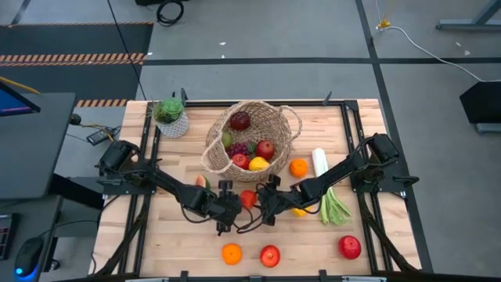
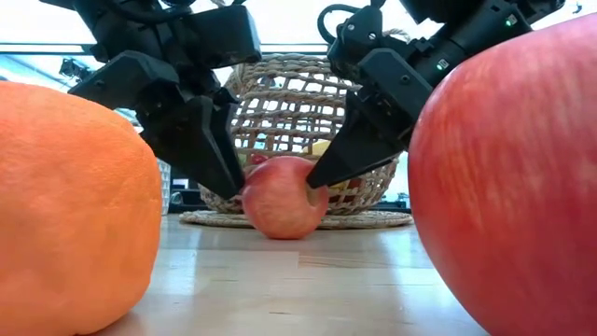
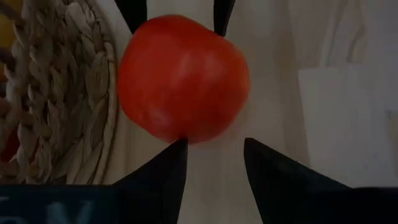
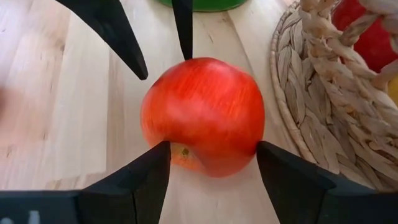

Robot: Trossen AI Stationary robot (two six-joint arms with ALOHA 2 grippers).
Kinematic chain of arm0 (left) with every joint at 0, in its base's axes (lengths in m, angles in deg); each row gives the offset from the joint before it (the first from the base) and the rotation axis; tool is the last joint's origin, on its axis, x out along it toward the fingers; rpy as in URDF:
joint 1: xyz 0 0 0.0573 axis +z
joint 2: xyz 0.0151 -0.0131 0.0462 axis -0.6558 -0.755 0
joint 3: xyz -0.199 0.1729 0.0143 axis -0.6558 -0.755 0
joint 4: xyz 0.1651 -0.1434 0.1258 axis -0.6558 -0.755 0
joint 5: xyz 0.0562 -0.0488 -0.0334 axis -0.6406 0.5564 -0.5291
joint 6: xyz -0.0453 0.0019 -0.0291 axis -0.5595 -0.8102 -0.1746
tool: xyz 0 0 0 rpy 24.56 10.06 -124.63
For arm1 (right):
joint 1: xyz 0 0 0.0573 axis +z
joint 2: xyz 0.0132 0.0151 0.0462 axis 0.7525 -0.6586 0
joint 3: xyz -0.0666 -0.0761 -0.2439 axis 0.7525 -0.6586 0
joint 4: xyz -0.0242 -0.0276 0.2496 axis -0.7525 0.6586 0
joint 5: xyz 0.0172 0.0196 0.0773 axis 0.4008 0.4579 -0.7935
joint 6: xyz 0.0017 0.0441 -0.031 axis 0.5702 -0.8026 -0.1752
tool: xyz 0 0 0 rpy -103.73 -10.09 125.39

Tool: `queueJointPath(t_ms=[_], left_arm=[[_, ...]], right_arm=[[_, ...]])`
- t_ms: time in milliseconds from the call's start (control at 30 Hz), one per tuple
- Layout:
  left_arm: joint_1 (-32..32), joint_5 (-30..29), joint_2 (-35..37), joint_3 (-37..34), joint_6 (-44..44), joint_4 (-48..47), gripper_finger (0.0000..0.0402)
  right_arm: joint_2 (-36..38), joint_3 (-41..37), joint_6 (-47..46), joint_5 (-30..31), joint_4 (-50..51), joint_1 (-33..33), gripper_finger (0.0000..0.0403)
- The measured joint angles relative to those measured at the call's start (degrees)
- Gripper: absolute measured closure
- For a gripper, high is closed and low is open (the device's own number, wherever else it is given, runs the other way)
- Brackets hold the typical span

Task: Build produce basket
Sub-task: Put the apple into the basket

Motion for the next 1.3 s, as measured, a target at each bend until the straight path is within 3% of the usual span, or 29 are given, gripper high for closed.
queueJointPath(t_ms=[533, 633, 867, 967, 1100, 1200, 1300], left_arm=[[-0.81, 1.24, -0.7, -0.11, 2.55, 4.0, 0.0241], [-0.79, -1.7, -0.72, 0.11, 4.76, 10.3, 0.025], [-0.86, -3.1, -0.52, 2.59, 11.21, 18.61, 0.027], [-1.17, -2.93, -0.31, 4.7, 12.53, 16.19, 0.0275], [-2.01, -2.59, -0.28, 5.61, 10.74, 10.39, 0.0275], [-2.95, -2.25, -0.33, 5.47, 7.61, 4.86, 0.0274], [-3.87, -2.26, -0.33, 5.49, 4.53, 2.2, 0.0276]], right_arm=[[-0.09, -0.05, 1.57, -0.89, -6.5, 2.72, 0.0158], [0.04, 1.27, 3.46, -2.57, -11.7, 3.13, 0.0159], [-0.11, 5.66, 7.58, -3.61, -10.31, 4.27, 0.0159], [0.19, 8.77, 8.91, -4.0, -2.51, 5.15, 0.0159], [2.75, 15.0, 7.46, -3.44, 17.63, 6.86, 0.0159], [5.4, 19.74, 1.12, -4.27, 32.48, 8.54, 0.0159], [7.54, 22.39, -9.91, -8.97, 46.22, 10.98, 0.0159]])
